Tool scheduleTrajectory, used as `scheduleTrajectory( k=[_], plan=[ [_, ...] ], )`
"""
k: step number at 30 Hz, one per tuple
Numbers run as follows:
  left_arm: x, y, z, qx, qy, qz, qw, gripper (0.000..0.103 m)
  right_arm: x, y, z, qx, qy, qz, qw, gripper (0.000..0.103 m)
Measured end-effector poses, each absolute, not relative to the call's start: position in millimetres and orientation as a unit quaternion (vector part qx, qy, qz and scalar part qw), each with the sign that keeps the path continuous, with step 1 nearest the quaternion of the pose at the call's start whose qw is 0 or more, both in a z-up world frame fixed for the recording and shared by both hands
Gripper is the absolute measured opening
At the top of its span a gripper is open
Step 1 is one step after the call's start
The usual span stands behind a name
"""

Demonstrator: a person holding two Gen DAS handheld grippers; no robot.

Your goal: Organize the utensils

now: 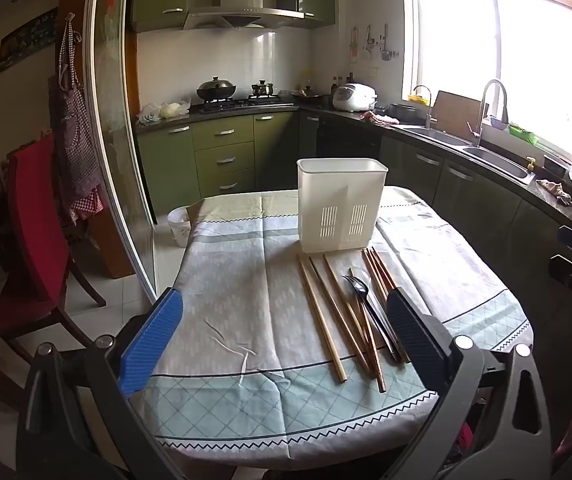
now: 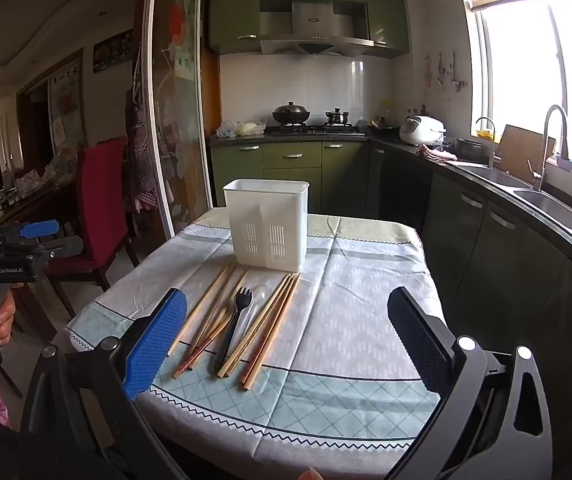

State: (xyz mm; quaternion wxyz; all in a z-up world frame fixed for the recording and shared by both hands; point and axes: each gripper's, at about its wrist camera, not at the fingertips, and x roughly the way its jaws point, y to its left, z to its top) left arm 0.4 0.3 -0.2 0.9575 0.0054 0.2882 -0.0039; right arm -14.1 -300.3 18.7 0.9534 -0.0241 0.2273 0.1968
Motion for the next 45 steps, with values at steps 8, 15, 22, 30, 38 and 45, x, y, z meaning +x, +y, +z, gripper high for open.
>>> scheduleTrajectory(
  k=[8, 15, 22, 30, 38, 45],
  plan=[
    [1.5, -2.5, -0.6, 0.011, 0.287, -0.004, 0.958, 0.097, -14.6, -300.3, 19.6, -0.027, 0.226, 0.193, 0.954, 0.099],
    [0.3, -2.8, -4.0, 0.013, 0.288, -0.003, 0.957, 0.097, -12.9, -303.0, 18.9, -0.027, 0.226, 0.191, 0.955, 0.099],
    [1.1, -2.8, -3.0, 0.012, 0.290, -0.003, 0.957, 0.097, -13.3, -304.5, 19.5, -0.027, 0.227, 0.190, 0.955, 0.099],
    [1.2, -1.9, -5.2, 0.011, 0.290, -0.004, 0.957, 0.097, -9.2, -304.8, 15.9, -0.026, 0.230, 0.188, 0.954, 0.099],
    [0.7, 0.5, -6.9, 0.009, 0.292, -0.001, 0.956, 0.097, -6.2, -301.3, 13.4, -0.027, 0.234, 0.187, 0.954, 0.099],
    [0.2, 2.8, -7.0, 0.006, 0.293, 0.000, 0.956, 0.097, -6.0, -301.0, 12.8, -0.028, 0.235, 0.187, 0.954, 0.099]
  ],
)
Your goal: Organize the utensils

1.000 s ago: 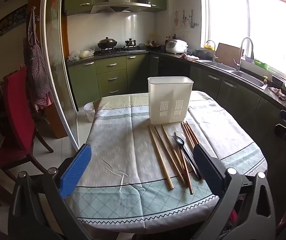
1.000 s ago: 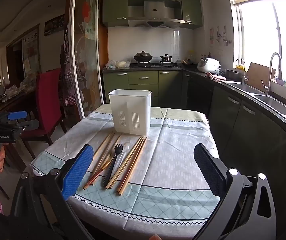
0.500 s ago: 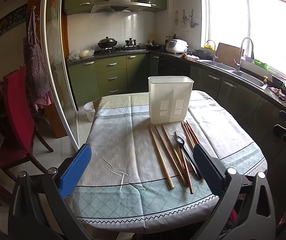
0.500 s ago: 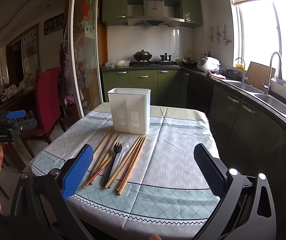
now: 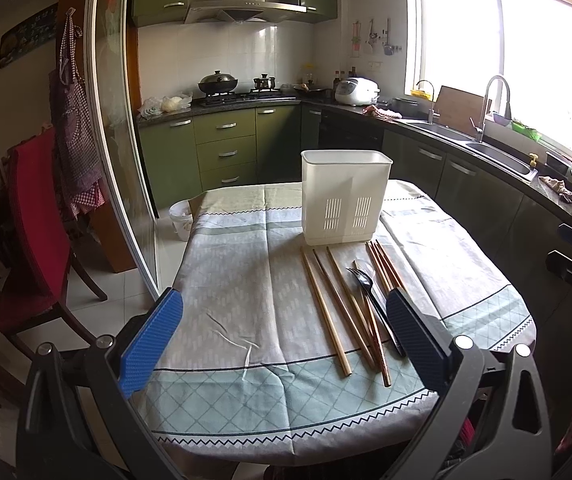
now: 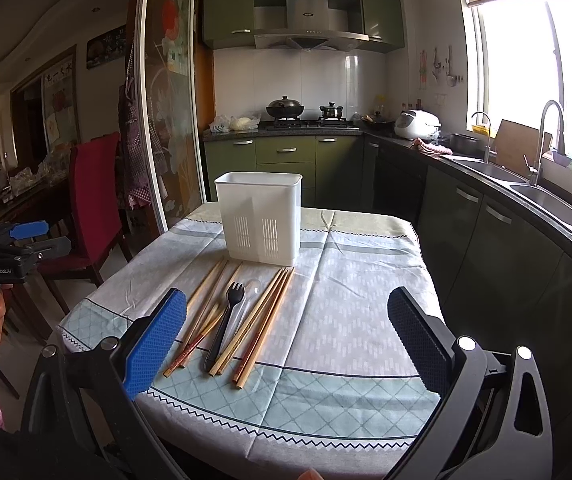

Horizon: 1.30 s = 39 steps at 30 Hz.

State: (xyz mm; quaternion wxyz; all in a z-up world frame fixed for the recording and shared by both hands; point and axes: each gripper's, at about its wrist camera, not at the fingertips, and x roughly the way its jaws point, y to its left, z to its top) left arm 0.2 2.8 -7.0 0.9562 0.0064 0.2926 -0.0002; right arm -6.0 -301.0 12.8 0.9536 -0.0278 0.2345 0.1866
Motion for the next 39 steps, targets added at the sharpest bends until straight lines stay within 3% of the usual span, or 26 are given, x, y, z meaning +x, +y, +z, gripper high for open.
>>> scheduleTrajectory(
  k=[39],
  plan=[
    [0.6, 5.5, -13.4, 0.006, 0.298, 0.003, 0.955, 0.097, -3.2, -297.8, 5.3, -0.027, 0.239, 0.187, 0.953, 0.099]
  ],
)
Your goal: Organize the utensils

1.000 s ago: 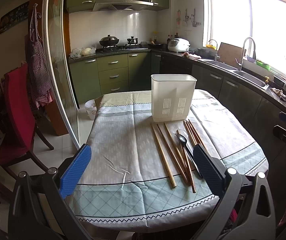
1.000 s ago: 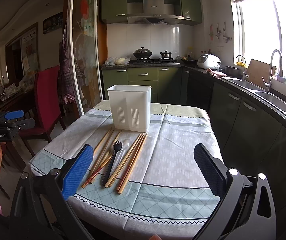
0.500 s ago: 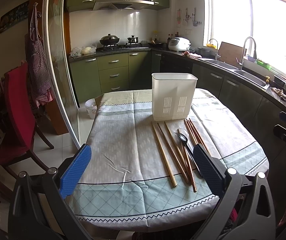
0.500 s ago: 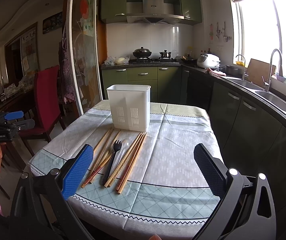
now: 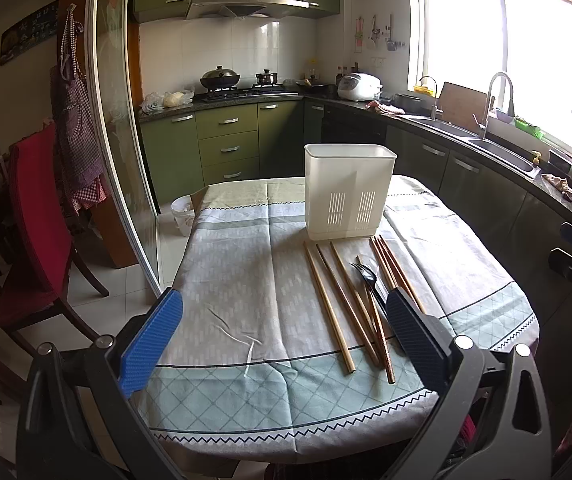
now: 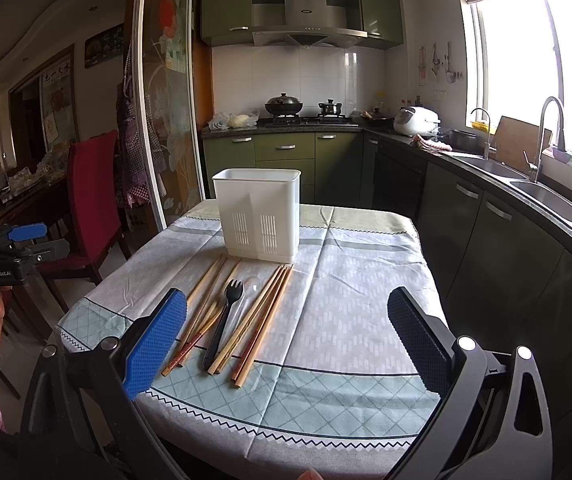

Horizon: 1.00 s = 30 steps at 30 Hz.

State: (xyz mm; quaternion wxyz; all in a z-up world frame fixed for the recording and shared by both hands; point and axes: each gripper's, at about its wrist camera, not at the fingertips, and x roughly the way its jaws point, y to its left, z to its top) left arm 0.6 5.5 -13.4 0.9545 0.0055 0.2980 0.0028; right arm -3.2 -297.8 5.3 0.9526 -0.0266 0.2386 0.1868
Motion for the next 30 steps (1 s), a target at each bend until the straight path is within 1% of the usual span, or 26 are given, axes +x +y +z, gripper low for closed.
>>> scheduleTrajectory(
  k=[30],
  plan=[
    [1.1, 6.9, -15.1, 0.005, 0.301, 0.002, 0.953, 0.097, -1.8, -297.0, -1.1, -0.026, 0.244, 0.186, 0.952, 0.099]
  ],
)
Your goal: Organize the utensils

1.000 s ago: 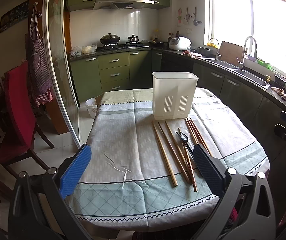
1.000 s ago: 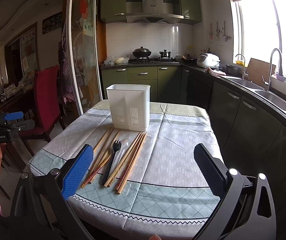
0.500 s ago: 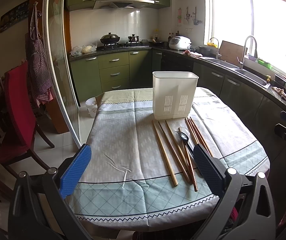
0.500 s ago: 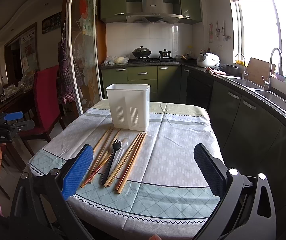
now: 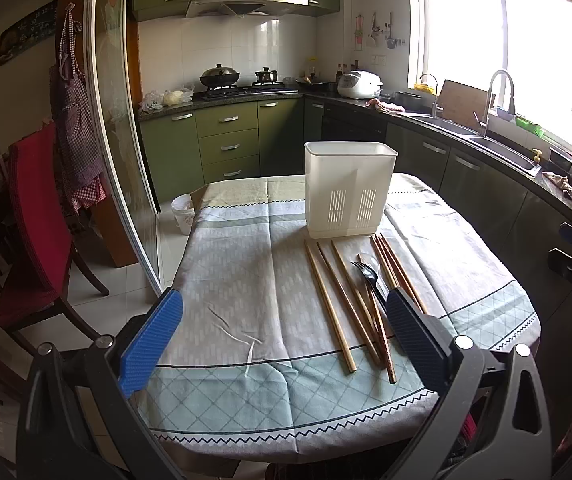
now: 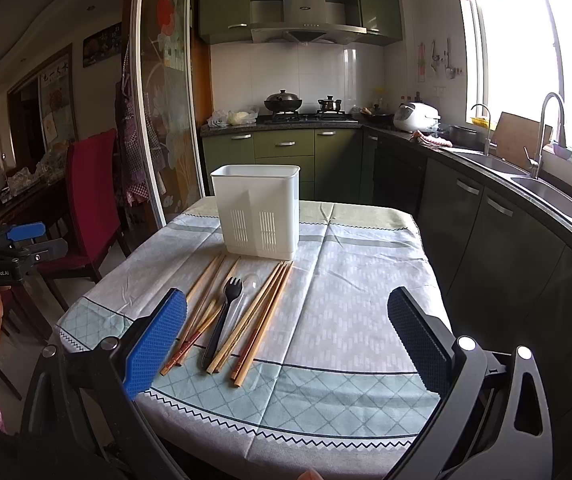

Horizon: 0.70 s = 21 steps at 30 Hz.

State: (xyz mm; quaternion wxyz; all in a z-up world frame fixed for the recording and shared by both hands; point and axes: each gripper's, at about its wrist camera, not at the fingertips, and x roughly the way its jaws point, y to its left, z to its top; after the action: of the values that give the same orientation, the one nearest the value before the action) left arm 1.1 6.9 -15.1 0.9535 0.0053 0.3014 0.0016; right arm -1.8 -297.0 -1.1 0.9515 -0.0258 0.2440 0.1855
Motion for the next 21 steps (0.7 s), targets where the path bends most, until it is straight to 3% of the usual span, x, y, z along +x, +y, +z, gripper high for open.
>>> scheduleTrajectory(
  k=[6, 14, 21],
  plan=[
    [23.5, 8.2, -24.3, 0.004, 0.330, -0.011, 0.944, 0.097, 15.6, -294.3, -8.9, -0.023, 0.273, 0.196, 0.942, 0.099],
    [118.4, -12.2, -68.8, -0.035, 0.484, -0.072, 0.872, 0.097, 105.2, -284.8, -48.2, 0.007, 0.432, 0.222, 0.874, 0.099],
    [171.4, -31.1, -106.5, -0.073, 0.567, -0.098, 0.815, 0.097, 157.5, -288.5, -71.2, 0.035, 0.514, 0.220, 0.828, 0.099]
  ],
)
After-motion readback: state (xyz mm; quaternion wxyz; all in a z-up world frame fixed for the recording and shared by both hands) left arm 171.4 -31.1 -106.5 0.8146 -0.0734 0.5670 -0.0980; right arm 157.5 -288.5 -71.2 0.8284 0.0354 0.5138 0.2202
